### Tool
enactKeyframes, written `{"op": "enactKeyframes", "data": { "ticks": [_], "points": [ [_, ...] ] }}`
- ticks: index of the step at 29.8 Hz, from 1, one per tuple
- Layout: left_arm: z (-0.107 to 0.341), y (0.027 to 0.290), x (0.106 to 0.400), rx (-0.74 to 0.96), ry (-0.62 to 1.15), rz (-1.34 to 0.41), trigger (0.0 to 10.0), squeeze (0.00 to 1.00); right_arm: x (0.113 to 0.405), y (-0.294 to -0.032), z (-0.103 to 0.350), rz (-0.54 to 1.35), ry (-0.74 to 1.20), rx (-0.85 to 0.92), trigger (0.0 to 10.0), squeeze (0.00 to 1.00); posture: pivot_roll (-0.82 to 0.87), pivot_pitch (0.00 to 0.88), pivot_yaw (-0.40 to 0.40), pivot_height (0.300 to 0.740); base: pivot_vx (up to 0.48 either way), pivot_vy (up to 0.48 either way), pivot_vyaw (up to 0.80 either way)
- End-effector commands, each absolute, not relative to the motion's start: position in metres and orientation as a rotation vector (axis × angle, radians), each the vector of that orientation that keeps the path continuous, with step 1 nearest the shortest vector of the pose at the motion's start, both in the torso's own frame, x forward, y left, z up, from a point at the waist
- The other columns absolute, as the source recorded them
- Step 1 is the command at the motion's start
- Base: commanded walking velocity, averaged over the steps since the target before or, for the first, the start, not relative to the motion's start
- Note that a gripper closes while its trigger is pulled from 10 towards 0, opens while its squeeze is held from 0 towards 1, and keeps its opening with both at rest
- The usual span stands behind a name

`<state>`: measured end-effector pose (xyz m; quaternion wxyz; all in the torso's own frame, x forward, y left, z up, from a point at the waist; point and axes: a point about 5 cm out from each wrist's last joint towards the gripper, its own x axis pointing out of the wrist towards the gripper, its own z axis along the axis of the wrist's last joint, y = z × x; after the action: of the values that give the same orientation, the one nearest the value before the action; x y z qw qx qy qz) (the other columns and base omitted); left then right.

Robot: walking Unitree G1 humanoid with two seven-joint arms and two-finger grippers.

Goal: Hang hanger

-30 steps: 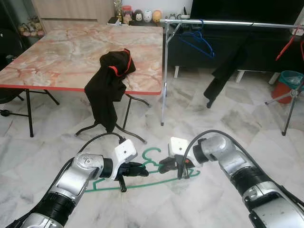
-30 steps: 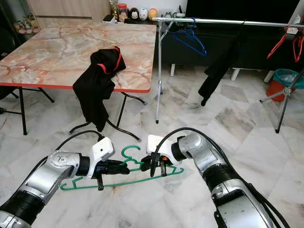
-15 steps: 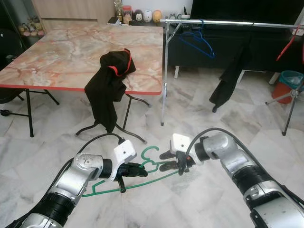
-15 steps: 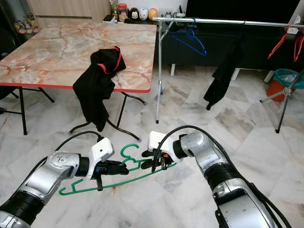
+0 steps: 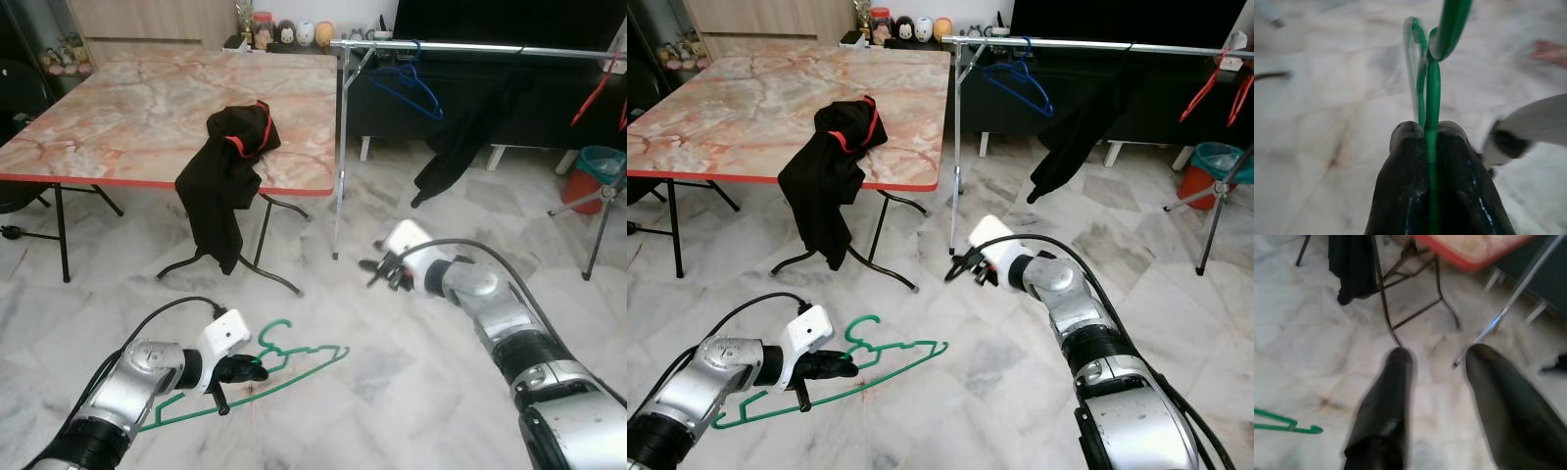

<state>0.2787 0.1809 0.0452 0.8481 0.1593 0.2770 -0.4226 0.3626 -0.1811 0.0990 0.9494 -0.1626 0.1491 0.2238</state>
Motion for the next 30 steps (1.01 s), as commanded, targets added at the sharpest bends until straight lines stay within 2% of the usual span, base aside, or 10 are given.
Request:
{"op": "enactKeyframes", "data": {
  "ticks": [1,3,5,6,11,13,15,18,20,30],
  "points": [
    [0.028,0.194,0.278,0.323,0.608,-0.706,10.0,0.0,0.347,-0.199,0.067,0.219,0.411,-0.114,10.0,0.0,0.02,0.0,-0.025,0.74,0.0,0.0,0.0],
    [0.026,0.195,0.278,0.324,0.609,-0.688,10.0,0.0,0.346,-0.199,0.063,0.206,0.419,-0.091,10.0,0.0,0.02,0.0,-0.025,0.74,0.0,0.0,0.0],
    [0.001,0.21,0.271,0.193,0.64,-0.39,10.0,0.0,0.309,-0.193,0.016,0.143,0.49,0.008,10.0,0.0,0.01,0.0,-0.017,0.74,0.0,0.0,0.0],
    [0.001,0.21,0.271,0.193,0.64,-0.39,10.0,0.0,0.309,-0.193,0.016,0.143,0.49,0.008,10.0,0.0,0.01,0.0,-0.017,0.74,0.0,0.0,0.0],
    [-0.033,0.226,0.24,0.107,0.748,-0.128,10.0,0.0,0.239,-0.192,-0.05,-0.025,0.761,0.171,10.0,0.0,0.01,0.0,-0.016,0.74,0.0,0.0,0.0],
    [-0.041,0.23,0.231,0.095,0.783,-0.077,10.0,0.0,0.221,-0.193,-0.062,-0.072,0.831,0.183,10.0,0.0,0.0,0.0,-0.014,0.74,0.0,0.0,0.0],
    [-0.059,0.236,0.205,0.064,0.883,0.006,10.0,0.0,0.181,-0.189,-0.085,-0.048,0.981,0.13,10.0,0.0,0.02,0.0,-0.011,0.74,0.0,0.0,0.0],
    [-0.064,0.236,0.197,0.065,0.912,0.017,10.0,0.0,0.172,-0.19,-0.089,-0.037,1.009,0.114,10.0,0.0,0.01,0.0,-0.011,0.74,0.0,0.0,0.0],
    [-0.071,0.236,0.185,0.056,0.948,0.02,10.0,0.0,0.163,-0.196,-0.092,-0.115,1.017,0.161,10.0,0.0,0.01,0.0,-0.005,0.74,0.0,0.0,0.0],
    [-0.082,0.245,0.159,0.04,1.005,0.056,10.0,0.0,0.172,-0.203,-0.087,-0.169,0.96,0.194,10.0,0.0,0.0,0.0,0.003,0.74,0.0,0.0,0.0]
  ]
}}
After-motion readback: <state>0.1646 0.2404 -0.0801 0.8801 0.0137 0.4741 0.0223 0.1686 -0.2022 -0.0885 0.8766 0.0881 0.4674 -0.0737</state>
